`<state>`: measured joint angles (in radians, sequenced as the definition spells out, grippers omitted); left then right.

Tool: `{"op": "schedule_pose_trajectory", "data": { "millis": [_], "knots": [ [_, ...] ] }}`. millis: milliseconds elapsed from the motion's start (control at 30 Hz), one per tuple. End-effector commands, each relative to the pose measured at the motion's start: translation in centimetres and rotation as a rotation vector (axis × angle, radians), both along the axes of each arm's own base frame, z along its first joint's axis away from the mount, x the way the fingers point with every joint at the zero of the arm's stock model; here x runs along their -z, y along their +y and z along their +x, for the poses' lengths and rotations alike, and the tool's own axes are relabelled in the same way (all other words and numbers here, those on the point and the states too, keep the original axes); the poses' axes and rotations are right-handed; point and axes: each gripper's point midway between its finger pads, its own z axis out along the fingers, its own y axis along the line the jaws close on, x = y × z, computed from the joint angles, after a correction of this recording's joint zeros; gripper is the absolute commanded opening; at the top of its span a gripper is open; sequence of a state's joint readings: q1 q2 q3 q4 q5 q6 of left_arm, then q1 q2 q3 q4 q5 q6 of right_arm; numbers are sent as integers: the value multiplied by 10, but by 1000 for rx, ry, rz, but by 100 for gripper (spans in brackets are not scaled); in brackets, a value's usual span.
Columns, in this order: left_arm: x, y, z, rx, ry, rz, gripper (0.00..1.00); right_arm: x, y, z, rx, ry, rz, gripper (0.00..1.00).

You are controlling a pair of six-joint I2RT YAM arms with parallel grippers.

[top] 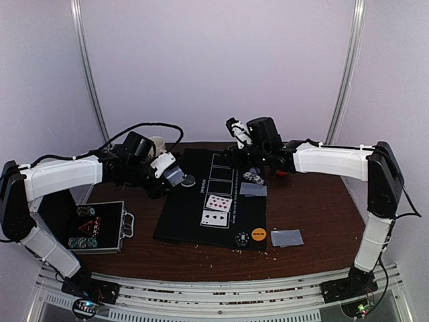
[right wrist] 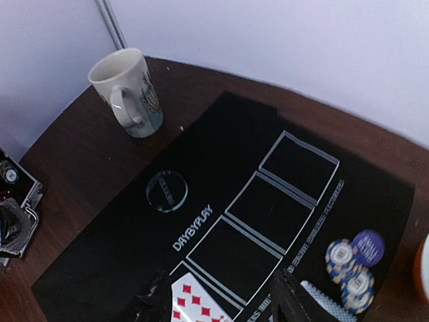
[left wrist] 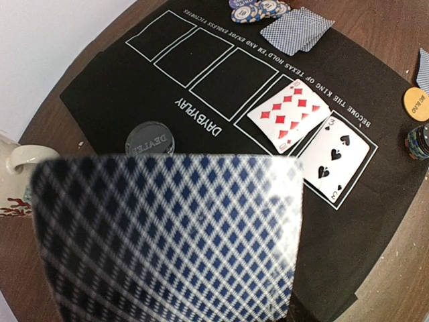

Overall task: Distribute texas hold em gaming equipment
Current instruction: Adjust the poker card in the community card area.

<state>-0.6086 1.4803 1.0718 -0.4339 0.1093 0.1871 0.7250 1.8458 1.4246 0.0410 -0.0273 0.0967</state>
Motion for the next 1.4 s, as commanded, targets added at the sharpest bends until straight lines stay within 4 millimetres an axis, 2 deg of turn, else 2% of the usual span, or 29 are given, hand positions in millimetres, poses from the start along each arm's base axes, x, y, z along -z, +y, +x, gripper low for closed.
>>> {"op": "schedule_pose_trajectory", "data": {
  "millis": [0, 200, 500, 700, 967, 1233, 1367],
  "knots": [
    [-20, -6, 8, 5, -46, -47, 42, 103, -27, -30, 298, 484, 70, 51],
    [-19, -5, 8, 4, -45, -45, 42, 148, -18, -52, 303, 646, 58, 52],
    [-21, -5, 8, 3, -48, -45, 42, 187, -15, -57, 330, 734, 37, 40],
    [-20, -5, 8, 1, -47, -45, 42, 189, -5, -53, 306, 736, 56, 35],
    [-20, -4, 8, 1, -49, -43, 43, 189, 5, -45, 273, 731, 35, 34],
    [-21, -5, 8, 3, -47, -46, 43, 181, 5, -38, 272, 698, 25, 33],
    [-21, -5, 7, 5, -49, -47, 43, 167, 4, -33, 263, 660, -2, 35]
  ]
}}
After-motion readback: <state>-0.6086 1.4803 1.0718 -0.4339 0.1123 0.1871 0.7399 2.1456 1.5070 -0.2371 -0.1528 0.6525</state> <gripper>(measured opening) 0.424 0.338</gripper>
